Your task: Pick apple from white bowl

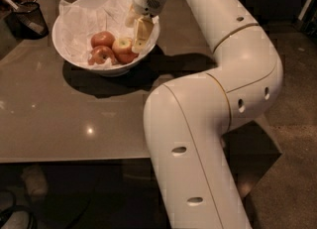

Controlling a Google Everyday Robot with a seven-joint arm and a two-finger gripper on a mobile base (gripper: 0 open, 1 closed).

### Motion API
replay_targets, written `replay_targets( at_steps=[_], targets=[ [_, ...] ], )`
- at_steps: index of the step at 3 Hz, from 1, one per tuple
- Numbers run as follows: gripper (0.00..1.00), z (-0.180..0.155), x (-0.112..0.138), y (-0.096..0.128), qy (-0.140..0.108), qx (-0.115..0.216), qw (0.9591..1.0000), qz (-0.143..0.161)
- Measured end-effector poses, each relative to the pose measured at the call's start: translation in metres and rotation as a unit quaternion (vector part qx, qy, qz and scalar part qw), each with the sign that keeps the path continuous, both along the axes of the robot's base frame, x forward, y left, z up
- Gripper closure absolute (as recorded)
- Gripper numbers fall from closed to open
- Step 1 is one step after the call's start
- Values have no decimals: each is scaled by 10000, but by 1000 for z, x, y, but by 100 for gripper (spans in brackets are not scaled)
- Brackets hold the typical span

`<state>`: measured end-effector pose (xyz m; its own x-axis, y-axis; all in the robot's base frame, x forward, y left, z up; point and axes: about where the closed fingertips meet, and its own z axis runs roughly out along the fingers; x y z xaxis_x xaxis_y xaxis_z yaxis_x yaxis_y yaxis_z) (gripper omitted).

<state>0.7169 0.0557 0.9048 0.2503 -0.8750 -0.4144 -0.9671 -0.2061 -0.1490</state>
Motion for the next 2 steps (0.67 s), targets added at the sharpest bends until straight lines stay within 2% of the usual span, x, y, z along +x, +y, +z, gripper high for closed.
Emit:
replay_targets(
  at_steps=[2],
  targets=[
    [28,-5,-1,9,99,25,9999,52]
  ],
)
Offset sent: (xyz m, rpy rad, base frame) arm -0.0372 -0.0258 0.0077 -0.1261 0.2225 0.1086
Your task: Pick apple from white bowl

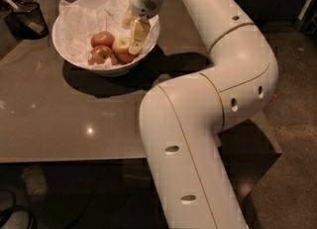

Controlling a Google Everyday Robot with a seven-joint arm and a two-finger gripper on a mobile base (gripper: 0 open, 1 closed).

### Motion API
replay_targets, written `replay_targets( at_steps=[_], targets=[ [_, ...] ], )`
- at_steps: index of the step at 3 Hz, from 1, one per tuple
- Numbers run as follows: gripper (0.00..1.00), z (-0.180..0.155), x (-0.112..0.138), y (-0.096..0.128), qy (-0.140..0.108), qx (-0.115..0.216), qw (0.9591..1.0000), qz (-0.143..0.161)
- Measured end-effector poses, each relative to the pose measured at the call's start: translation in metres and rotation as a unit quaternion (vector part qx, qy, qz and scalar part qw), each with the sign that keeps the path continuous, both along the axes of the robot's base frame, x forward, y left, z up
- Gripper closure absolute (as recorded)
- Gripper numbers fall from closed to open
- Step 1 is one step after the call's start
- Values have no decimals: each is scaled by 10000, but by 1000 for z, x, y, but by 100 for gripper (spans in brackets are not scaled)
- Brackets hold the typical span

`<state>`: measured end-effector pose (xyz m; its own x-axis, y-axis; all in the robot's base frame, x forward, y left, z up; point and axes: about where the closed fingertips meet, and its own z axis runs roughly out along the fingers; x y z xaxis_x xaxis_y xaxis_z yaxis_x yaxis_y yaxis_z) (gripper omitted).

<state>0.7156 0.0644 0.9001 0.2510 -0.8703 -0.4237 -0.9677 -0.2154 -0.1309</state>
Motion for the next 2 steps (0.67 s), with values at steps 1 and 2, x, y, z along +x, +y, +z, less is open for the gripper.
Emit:
replay_targets(
  at_steps=[1,2],
  targets=[
    [28,-2,-1,5,53,11,10000,12],
    [28,-4,-2,8,117,3,9999,-9]
  ],
)
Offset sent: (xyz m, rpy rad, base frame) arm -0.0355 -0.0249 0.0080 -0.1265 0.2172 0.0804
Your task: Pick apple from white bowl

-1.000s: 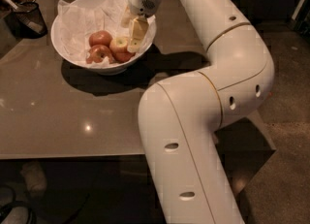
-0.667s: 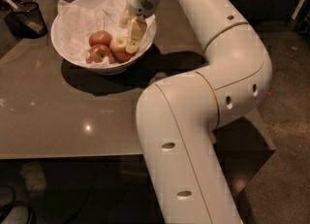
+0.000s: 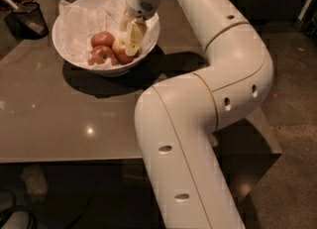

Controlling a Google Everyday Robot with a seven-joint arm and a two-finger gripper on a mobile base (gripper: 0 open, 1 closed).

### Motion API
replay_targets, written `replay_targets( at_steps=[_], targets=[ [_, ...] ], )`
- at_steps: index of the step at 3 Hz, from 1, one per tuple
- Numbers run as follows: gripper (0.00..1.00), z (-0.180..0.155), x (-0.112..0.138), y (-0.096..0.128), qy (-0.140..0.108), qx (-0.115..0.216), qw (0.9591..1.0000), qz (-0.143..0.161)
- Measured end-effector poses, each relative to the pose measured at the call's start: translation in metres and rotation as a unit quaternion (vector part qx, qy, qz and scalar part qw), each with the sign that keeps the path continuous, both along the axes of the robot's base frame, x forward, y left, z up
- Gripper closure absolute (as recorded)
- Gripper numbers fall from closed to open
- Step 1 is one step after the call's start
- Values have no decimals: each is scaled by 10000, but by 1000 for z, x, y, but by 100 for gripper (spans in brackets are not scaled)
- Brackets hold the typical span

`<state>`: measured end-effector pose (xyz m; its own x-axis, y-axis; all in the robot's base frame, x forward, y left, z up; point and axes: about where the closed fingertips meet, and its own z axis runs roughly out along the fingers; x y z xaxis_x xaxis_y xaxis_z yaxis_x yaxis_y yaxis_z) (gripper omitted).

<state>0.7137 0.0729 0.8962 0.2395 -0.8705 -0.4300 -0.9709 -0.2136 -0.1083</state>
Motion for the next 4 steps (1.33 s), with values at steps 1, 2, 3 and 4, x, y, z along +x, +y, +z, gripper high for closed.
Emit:
replay_targets(
  at_steps=[1,2,3,4],
  targets=[
    [28,-3,-1,2,67,-9,10000,-27],
    [28,-5,-1,3,110,-27,9999,-45],
    [28,-8,-1,5,145,-53,9999,-35],
    [28,-12,0,7,172,-89,9998,-21]
  ],
)
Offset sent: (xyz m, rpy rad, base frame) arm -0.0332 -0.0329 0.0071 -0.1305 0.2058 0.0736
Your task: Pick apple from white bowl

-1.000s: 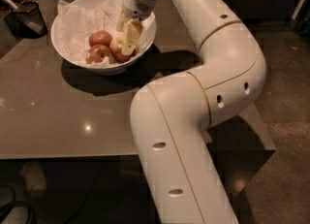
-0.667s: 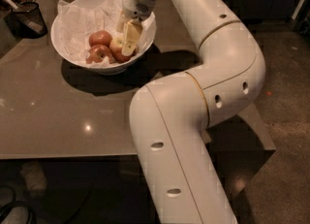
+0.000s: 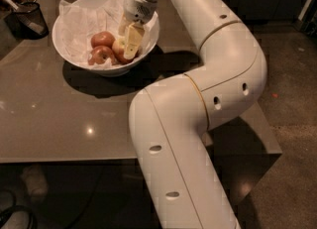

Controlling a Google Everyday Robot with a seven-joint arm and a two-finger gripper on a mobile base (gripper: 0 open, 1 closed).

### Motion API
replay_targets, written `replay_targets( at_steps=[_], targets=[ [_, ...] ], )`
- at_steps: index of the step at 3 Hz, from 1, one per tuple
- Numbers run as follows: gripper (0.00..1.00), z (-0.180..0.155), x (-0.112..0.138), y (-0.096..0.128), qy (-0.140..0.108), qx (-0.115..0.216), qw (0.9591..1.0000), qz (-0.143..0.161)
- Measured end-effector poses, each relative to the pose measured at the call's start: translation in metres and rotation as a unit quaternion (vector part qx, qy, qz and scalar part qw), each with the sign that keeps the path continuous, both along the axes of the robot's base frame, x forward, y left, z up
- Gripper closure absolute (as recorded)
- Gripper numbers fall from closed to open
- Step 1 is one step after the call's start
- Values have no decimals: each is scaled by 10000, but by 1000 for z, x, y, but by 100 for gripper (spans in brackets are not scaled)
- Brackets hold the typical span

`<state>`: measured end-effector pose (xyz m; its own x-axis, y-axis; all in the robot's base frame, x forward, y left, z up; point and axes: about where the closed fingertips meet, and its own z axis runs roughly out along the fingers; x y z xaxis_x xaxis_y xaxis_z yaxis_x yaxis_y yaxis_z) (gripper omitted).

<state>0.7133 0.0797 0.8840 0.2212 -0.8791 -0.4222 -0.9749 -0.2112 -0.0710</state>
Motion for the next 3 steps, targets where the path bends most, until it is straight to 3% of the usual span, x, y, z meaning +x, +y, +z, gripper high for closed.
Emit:
replay_targets(
  at_steps=[3],
  targets=[
    [28,-10,1,0,76,-73,9999,33]
  ],
)
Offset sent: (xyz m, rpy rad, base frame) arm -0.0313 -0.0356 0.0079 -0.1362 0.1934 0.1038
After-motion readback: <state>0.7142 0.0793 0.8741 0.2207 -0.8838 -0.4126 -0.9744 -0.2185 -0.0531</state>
